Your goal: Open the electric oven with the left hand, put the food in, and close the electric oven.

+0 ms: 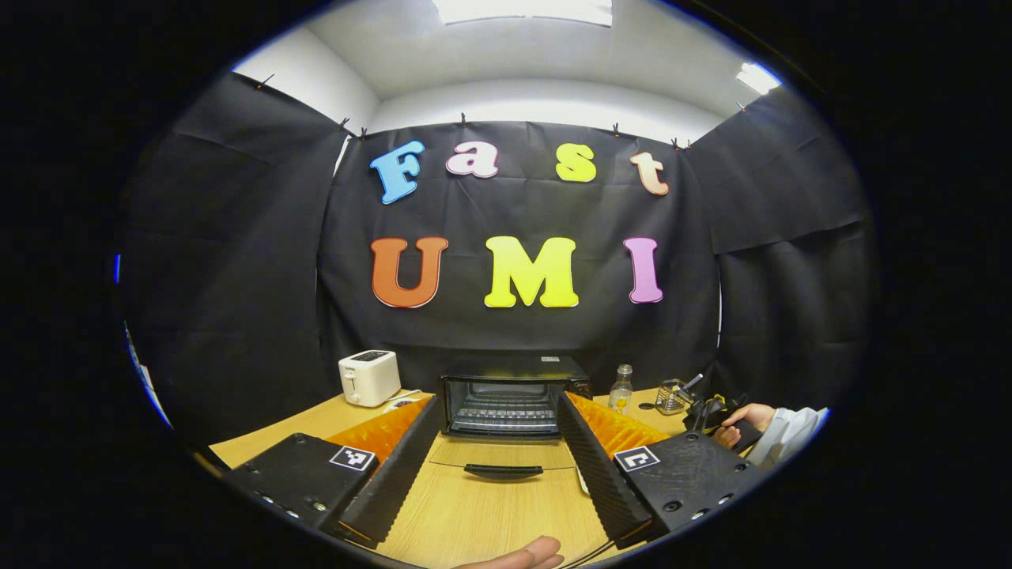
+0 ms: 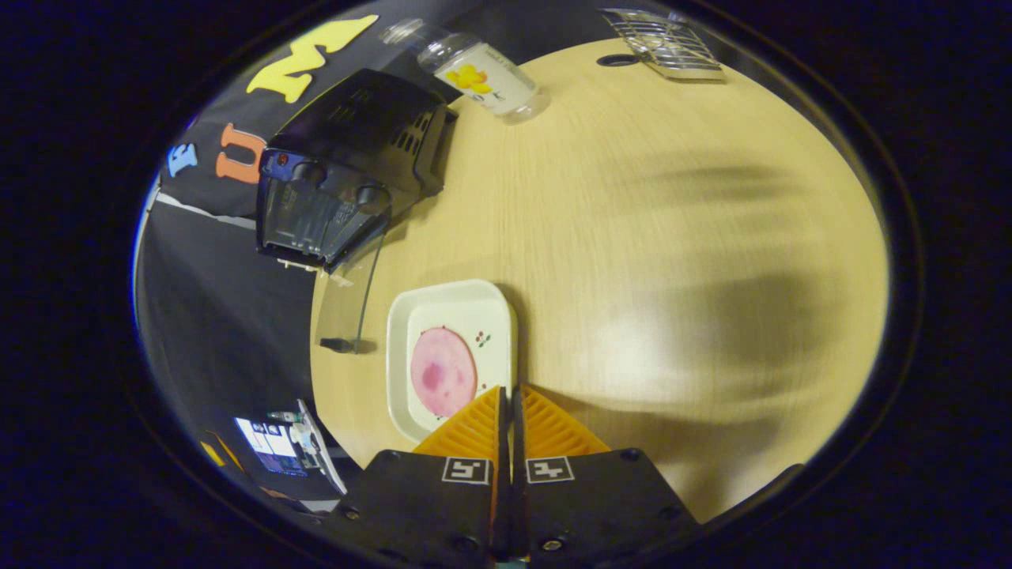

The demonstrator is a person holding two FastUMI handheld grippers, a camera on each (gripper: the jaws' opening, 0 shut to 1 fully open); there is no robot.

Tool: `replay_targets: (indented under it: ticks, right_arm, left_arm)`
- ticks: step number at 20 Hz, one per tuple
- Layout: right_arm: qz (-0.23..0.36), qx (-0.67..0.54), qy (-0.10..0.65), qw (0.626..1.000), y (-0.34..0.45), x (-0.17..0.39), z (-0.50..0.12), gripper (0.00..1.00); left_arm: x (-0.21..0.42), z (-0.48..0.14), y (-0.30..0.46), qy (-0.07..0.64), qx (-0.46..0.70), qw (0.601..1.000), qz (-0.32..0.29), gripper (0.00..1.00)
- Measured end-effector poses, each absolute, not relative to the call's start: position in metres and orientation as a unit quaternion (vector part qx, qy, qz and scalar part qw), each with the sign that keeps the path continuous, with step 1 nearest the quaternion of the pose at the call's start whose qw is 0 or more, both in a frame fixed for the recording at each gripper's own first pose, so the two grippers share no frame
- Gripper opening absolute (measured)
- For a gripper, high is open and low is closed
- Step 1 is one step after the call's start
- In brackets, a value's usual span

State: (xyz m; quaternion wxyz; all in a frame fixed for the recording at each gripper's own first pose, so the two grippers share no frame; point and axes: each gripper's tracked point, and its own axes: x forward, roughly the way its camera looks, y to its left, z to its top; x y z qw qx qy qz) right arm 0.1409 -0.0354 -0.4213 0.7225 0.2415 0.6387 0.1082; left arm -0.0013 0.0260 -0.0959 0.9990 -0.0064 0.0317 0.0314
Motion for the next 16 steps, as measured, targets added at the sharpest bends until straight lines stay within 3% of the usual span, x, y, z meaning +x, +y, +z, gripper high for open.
replay_targets:
  ticks: [7, 16]
  right_arm:
    - [0.095, 0.246, 0.620, 0.739, -0.060, 0.125, -0.393, 0.03]
    - [0.132, 0.234, 0.589, 0.762, -0.021, 0.116, -0.324, 0.04]
  left_arm:
    - [-0.012, -0.100, 0.041, 0.035, -0.004, 0.999, 0.034, 0.94]
    - [-0.021, -0.115, 0.064, 0.041, 0.003, 0.998, 0.037, 0.94]
